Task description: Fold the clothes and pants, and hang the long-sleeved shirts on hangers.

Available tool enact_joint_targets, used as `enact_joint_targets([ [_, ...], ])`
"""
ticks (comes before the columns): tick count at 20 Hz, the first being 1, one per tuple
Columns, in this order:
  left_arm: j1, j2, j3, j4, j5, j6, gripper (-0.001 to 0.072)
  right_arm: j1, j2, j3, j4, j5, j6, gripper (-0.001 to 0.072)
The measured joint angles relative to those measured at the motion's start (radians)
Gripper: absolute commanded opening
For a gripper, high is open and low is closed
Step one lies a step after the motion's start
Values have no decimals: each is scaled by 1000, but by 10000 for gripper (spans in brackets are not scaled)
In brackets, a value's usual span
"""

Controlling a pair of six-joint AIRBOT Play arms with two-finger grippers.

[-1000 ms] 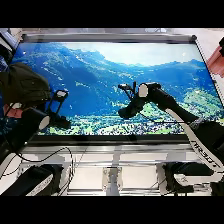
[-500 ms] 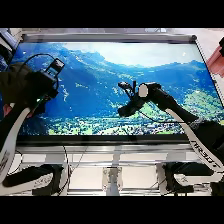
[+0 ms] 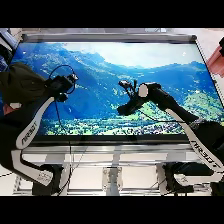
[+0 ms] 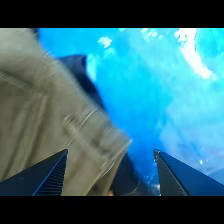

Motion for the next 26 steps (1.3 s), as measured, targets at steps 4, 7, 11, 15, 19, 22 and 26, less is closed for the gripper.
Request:
enact_joint_targets([
  [4, 13, -65, 2, 15, 7, -57, 613, 0, 0, 0, 1, -2, 7, 38],
  [7, 19, -83, 2, 41, 16, -89, 612, 0, 0, 0, 1, -3, 10, 38],
  [11, 27, -91, 2, 85, 20, -119, 612, 0, 0, 0, 2, -3, 11, 38],
  [15, 31, -92, 2, 141, 23, -139, 611, 0, 0, 0, 1, -4, 11, 38],
  [19, 43, -92, 2, 163, 24, -163, 609, 0, 0, 0, 2, -6, 11, 38],
  [22, 64, -92, 2, 169, 23, -181, 582, 0, 0, 0, 1, -6, 11, 38],
  [26, 85, -92, 2, 160, 25, -198, 523, 0, 0, 0, 1, -14, 11, 38],
])
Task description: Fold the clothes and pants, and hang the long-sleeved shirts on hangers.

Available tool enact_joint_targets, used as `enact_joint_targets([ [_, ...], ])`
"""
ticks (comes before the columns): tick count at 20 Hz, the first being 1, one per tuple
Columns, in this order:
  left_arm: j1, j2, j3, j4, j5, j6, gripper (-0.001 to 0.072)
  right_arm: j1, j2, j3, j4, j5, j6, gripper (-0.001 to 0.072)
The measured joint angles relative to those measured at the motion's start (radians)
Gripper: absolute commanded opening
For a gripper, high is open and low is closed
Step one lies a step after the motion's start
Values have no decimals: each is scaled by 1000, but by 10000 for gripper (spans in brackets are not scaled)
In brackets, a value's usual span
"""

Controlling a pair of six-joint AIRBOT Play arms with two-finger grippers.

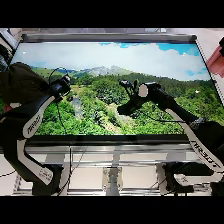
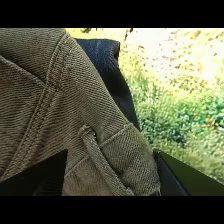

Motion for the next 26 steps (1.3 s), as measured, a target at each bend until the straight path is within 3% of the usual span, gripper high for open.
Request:
enact_joint_targets([
  [1, 3, 0, 0, -6, 5, -5, 425, 0, 0, 0, 0, -3, 0, 38],
  [2, 4, 0, 0, -11, 10, -8, 277, 0, 0, 0, 0, -5, 0, 38],
  [3, 5, 0, 0, -13, 15, -12, 46, 0, 0, 0, 0, -6, 0, 38],
  [5, 7, 0, 0, -16, 19, -15, 52, 0, 0, 0, 0, -8, -1, 41],
  [7, 8, 2, 0, -19, 23, -18, 51, 0, 0, 0, 0, -9, -1, 153],
  [12, -4, 130, 16, -23, 15, 16, 49, 1, 9, 0, 3, 9, -10, 136],
  [15, -10, 297, 110, -69, 8, 97, 48, 1, 77, 0, 22, 40, -52, 123],
  [22, -128, 547, 626, -540, -23, 352, 49, -1, 364, 0, -60, 70, -84, 125],
  [26, -264, 570, 750, -616, -118, 396, 49, -1, 514, 0, -113, 131, -88, 128],
])
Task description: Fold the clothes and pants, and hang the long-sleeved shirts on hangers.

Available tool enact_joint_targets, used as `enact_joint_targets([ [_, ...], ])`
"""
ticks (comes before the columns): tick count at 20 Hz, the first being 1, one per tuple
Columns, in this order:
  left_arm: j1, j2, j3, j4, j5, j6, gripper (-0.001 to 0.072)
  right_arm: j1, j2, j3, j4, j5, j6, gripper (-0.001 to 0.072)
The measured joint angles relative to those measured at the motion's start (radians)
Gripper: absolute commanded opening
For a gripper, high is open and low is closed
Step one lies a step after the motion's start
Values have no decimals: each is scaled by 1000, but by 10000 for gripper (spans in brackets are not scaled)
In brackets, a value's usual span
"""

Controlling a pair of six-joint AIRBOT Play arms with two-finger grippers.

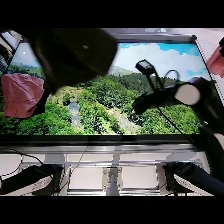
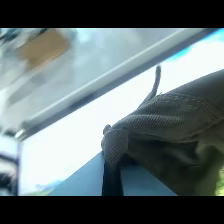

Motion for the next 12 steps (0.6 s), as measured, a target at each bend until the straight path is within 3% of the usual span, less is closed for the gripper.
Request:
enact_joint_targets([
  [2, -44, -9, -8, 1, -63, 5, 50, 0, 60, 0, -11, 39, 0, 147],
  [4, -73, -24, -49, -2, -119, 7, 50, 0, 109, 0, -18, 78, 0, 309],
  [5, -84, -36, -70, -3, -144, 8, 51, 0, 128, 0, -20, 96, -1, 349],
  [7, -107, -65, -101, -26, -193, 10, 51, 0, 154, 0, -20, 124, -2, 351],
  [10, -153, -116, -122, -64, -223, 10, 51, 0, 162, 0, 16, 131, -22, 536],
  [12, -191, -154, -128, -81, -232, 11, 51, 0, 148, -1, 79, 106, -72, 553],
])
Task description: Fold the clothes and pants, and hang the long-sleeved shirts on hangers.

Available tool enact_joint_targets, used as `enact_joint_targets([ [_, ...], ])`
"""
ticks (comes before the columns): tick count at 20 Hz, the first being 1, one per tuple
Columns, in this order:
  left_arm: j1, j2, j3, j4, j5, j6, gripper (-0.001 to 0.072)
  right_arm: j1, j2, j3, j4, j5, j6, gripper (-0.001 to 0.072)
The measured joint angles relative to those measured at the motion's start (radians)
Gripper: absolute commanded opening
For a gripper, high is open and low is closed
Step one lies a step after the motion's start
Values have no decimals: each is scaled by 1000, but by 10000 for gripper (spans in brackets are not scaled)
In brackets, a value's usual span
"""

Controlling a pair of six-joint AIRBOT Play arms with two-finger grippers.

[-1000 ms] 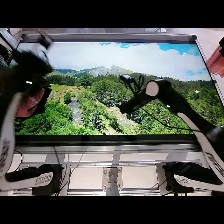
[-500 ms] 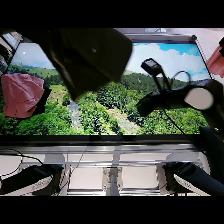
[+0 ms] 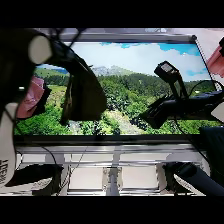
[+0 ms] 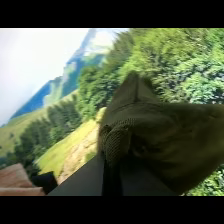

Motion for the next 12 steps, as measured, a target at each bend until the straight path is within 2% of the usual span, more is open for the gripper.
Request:
enact_joint_targets([
  [5, -58, -53, -6, -14, -23, 28, 51, 5, -111, 0, 106, -79, -217, 553],
  [12, -71, 26, -6, 62, -97, 97, 51, 9, -255, 0, 79, -150, -447, 552],
])
